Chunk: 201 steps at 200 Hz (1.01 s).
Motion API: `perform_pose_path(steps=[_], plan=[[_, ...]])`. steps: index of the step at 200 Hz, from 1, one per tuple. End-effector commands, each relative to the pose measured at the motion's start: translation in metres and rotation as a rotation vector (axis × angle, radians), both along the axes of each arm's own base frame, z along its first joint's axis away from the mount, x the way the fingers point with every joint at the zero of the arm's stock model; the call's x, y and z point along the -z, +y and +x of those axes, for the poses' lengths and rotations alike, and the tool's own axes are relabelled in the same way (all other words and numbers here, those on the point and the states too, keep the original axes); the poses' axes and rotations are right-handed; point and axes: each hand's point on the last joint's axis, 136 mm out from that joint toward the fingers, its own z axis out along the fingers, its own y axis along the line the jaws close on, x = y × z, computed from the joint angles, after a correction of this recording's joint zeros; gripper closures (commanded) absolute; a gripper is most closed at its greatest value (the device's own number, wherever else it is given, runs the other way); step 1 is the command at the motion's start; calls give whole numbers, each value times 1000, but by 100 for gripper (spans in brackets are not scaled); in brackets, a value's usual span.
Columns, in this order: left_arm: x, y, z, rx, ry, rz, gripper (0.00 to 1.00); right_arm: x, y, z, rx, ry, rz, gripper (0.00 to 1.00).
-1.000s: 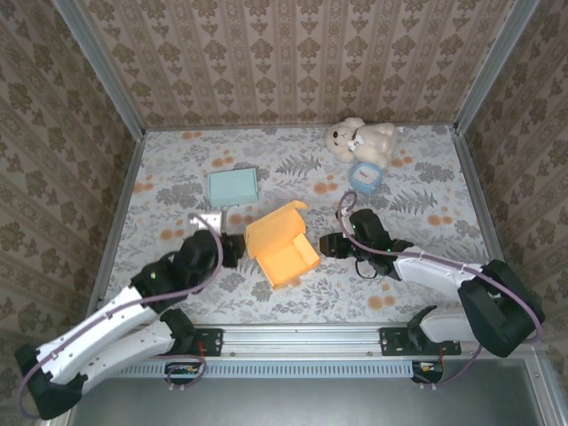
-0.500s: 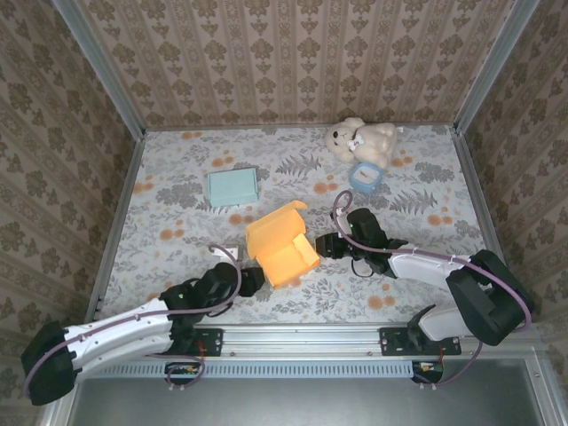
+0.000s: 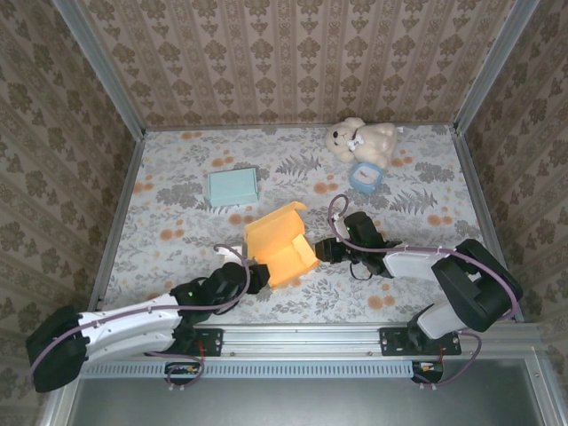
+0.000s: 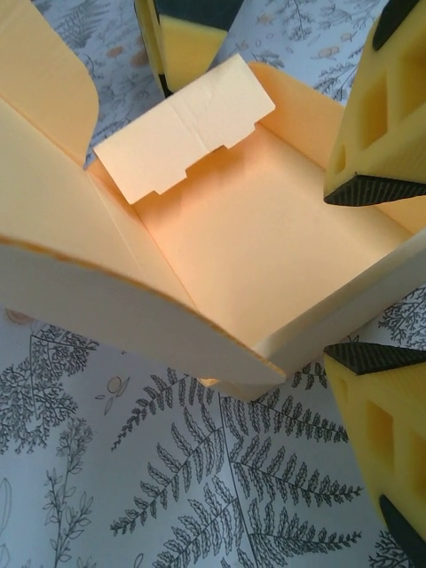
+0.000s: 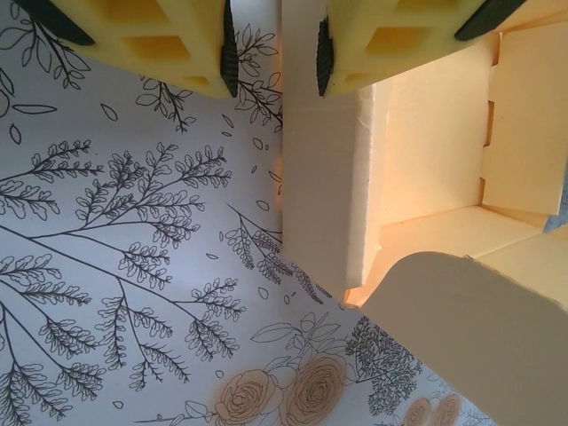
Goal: Fold the paper box
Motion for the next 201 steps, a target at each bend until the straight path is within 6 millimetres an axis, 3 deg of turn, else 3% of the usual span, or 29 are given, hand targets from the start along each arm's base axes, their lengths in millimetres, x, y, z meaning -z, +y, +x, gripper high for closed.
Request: perform_pose_path(steps=[1,66,70,111,160,164,201], plan=[[-8,-4,6,-30,-21,-17,53,-1,1,-3,-23,-14,13,68],[5,0,10,-60,-9,38,54,-8,-12,-1,55,-63,17,67],[6,0,10,-60,-9,39,54,-17,-12,0,58,-91,35,67],[9,2,11,-72,-8,39,55,-35,-5,-7,20,-134,107,66],[12,-4,11,-58,2,33,56,-35,7,-5,-23,-140,160,67],[13,-4,11,-57,4,37,56,-27,7,-5,-23,-121,150,67],[18,-5,11,-60,13,51,58,-18,13,-4,-40,-137,126,67]])
